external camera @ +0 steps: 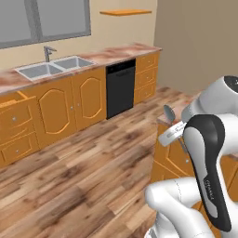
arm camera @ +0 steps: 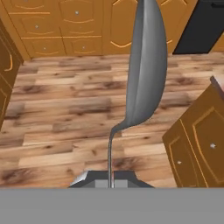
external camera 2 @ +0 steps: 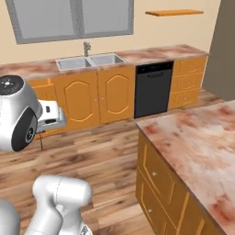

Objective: Organize the utensils by type. Pick up the wooden spoons from the counter and place them in the open cabinet. Then pick up the metallic utensils from the counter and place them in the open drawer.

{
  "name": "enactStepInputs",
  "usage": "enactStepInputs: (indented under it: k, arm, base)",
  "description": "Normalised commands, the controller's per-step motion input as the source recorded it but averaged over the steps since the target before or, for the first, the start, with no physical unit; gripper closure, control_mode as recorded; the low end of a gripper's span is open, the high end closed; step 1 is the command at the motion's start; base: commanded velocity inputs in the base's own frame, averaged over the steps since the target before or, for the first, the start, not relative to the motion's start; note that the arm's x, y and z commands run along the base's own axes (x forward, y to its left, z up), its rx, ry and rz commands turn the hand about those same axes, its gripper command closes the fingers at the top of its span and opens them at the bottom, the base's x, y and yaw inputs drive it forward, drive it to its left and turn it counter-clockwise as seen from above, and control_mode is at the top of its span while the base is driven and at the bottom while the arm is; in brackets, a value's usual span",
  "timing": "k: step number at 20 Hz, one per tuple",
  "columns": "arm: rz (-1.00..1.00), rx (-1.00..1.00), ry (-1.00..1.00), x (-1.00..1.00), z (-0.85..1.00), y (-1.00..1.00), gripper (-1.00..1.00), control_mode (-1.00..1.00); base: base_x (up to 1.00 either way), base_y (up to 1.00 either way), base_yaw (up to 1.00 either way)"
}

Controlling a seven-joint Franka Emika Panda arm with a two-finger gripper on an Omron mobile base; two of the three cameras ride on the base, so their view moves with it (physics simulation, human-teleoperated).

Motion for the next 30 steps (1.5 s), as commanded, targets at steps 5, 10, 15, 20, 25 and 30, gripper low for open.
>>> enactStepInputs:
  k: [5, 10, 15, 20, 25, 30]
  arm:
    - [0.0, 0.0, 0.0, 0.0, 0.0, 0.0, 1.0, 1.0]
    - [0.0, 0.0, 0.0, 0.0, 0.0, 0.0, 1.0, 1.0]
    - [0.0, 0.0, 0.0, 0.0, 0.0, 0.0, 1.0, 1.0]
    - [0.0, 0.0, 0.0, 0.0, 0.0, 0.0, 1.0, 1.0]
    - [0.0, 0.0, 0.0, 0.0, 0.0, 0.0, 1.0, 1.0]
    - [0.0, 0.0, 0.0, 0.0, 0.0, 0.0, 1.0, 1.0]
  base:
    - [0.74, 0.24, -0.31]
    - [0.69, 0.23, -0.36]
    - [0.75, 0.36, -0.35]
    - [0.53, 0.43, -0.46]
    - [0.31, 0.5, -0.6]
    - [0.38, 0.59, -0.6]
